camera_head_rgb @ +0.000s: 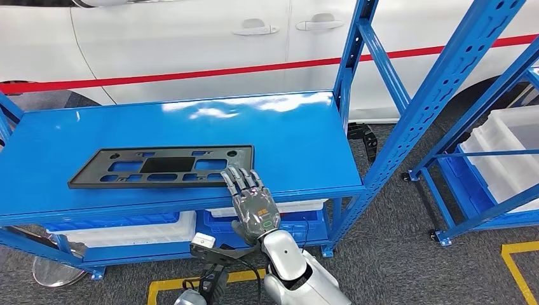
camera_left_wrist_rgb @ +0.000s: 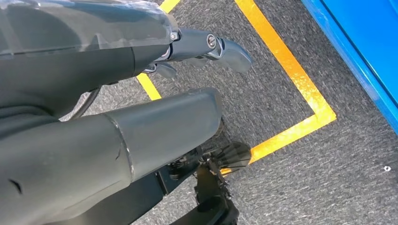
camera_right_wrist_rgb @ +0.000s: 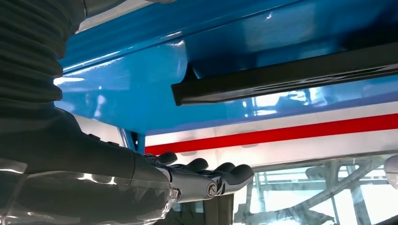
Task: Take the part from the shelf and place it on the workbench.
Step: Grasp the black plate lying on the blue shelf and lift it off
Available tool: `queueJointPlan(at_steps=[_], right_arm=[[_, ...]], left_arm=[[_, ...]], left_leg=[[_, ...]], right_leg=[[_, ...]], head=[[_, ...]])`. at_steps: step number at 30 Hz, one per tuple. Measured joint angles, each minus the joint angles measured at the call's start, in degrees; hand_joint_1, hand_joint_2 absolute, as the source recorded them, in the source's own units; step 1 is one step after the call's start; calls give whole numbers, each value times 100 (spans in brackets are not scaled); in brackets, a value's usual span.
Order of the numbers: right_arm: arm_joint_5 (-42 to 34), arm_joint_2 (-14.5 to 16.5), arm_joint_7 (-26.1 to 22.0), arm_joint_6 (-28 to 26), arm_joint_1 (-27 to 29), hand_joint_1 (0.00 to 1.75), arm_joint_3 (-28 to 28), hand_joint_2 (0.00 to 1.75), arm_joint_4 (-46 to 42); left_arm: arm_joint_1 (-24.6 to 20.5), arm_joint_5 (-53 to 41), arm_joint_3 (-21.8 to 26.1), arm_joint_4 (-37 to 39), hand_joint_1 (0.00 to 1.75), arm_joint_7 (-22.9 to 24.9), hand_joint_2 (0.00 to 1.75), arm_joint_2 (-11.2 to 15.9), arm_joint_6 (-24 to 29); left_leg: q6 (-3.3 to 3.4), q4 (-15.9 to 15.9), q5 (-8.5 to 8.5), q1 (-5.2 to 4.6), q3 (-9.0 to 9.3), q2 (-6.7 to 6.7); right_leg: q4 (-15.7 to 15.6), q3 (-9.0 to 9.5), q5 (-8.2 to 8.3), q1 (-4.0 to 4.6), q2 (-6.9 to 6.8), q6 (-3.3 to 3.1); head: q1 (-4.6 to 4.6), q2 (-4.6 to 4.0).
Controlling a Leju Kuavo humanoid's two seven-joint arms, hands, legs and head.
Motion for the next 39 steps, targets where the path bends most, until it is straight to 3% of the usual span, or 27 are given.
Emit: queueJointPlan(at_steps=[12, 17, 21, 25, 31, 39], right_arm=[[27, 235, 169, 207, -372, 0, -11, 175, 758], [-766, 487, 314, 360, -746, 0, 90, 175, 1321], [-1455, 602, 609, 640, -959, 0, 535, 175, 1496], [-2032, 628, 1013, 862, -1188, 0, 1441, 175, 1499], [-2294, 629, 1187, 1217, -1402, 0, 2664, 175, 1038], [-2404, 628, 1337, 1362, -1764, 0, 2980, 175, 498]], left_arm=[[-23, -175, -121, 0, 0, 96, 0, -2, -165], [-35, -283, -228, 0, 0, 132, 0, -2, -218], [-35, -397, -313, 0, 0, 147, 0, -2, -226], [-38, -467, -399, 2, 0, 166, 0, -2, -299], [-45, -480, -439, 6, 0, 161, 0, -3, -296], [-41, -472, -439, 24, 0, 108, 0, -3, -290]], left_leg=[[-8, -3, 3, 8, 7, 0], [-8, 0, 5, 7, 11, 0], [-8, 1, 4, 6, 9, 0], [-8, 0, 2, 6, 8, 0], [-7, 0, 1, 6, 7, 0], [-7, 1, 1, 2, 9, -1]], right_leg=[[3, 10, 1, -9, 0, -7], [4, 16, 3, -11, -1, -7], [4, 16, 2, -12, -1, -6], [3, 16, 1, -13, 0, -6], [3, 14, 0, -13, -1, -6], [3, 15, 1, -15, -1, -5]], head=[[2, 0], [2, 0], [2, 0], [3, 0], [2, 0], [2, 0]])
